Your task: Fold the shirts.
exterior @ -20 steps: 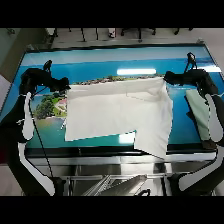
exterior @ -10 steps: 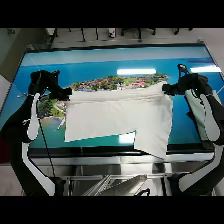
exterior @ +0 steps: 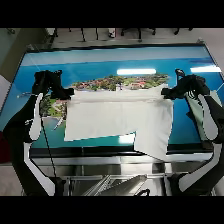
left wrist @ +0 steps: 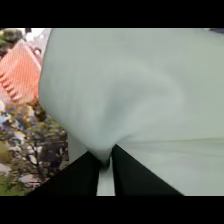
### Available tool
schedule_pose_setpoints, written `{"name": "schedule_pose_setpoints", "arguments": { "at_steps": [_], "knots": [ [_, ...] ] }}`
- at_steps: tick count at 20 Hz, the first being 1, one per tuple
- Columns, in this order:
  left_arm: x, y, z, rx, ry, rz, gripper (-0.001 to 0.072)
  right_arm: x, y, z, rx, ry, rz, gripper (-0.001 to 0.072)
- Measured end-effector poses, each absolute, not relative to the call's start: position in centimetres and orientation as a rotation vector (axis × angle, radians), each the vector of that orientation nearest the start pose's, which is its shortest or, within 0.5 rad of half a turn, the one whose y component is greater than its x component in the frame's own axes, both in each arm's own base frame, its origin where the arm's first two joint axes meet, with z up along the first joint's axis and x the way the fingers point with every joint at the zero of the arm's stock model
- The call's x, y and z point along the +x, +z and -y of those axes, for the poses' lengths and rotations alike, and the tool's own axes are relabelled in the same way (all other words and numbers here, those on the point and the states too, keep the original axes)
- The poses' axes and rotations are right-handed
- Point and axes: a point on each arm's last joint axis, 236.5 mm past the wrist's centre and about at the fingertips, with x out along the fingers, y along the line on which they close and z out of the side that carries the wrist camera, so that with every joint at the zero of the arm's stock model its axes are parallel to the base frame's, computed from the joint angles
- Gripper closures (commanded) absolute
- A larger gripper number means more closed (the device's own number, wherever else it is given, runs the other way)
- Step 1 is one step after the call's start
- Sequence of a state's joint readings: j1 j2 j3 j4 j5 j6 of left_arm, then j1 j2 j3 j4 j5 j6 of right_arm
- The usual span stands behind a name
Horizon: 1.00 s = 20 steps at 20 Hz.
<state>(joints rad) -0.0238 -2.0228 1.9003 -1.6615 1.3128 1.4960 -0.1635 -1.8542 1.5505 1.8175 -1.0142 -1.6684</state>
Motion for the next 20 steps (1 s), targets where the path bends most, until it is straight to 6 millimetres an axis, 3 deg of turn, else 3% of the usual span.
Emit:
{"name": "schedule_pose_setpoints", "arguments": {
  "at_steps": [1,5,7,10,12,15,18,20],
  "knots": [
    [52.3,-8.5,3.5,-0.121,-0.024,-1.43,-0.0007,50.9,-9.2,3.2,0.281,0.021,-1.271,0.0332],
    [52.8,-5.6,4.7,-0.123,-0.053,-1.411,-0.0006,52.3,-4.0,1.9,0.343,0.071,-1.191,0.033],
    [52.1,-3.5,3.8,-0.119,-0.042,-1.424,-0.0006,52.1,-0.2,2.6,0.35,0.076,-1.157,0.0331],
    [49.1,-1.1,1.7,-0.145,-0.022,-1.478,-0.0005,49.6,5.3,4.5,0.37,0.068,-1.128,0.0332],
    [45.8,-1.2,0.2,-0.184,-0.023,-1.546,-0.0006,46.4,7.1,6.4,0.397,0.034,-1.146,0.0332],
    [39.8,-3.6,0.6,-0.315,-0.12,-1.656,-0.0006,40.1,6.8,8.3,0.492,-0.02,-1.207,0.0332],
    [34.9,-6.8,1.3,-0.443,-0.202,-1.721,-0.0005,34.3,4.5,9.4,0.626,-0.067,-1.256,0.0332],
    [32.5,-8.6,2.3,-0.513,-0.251,-1.747,-0.0005,31.4,2.8,8.9,0.734,-0.061,-1.279,0.0327]
  ]
}}
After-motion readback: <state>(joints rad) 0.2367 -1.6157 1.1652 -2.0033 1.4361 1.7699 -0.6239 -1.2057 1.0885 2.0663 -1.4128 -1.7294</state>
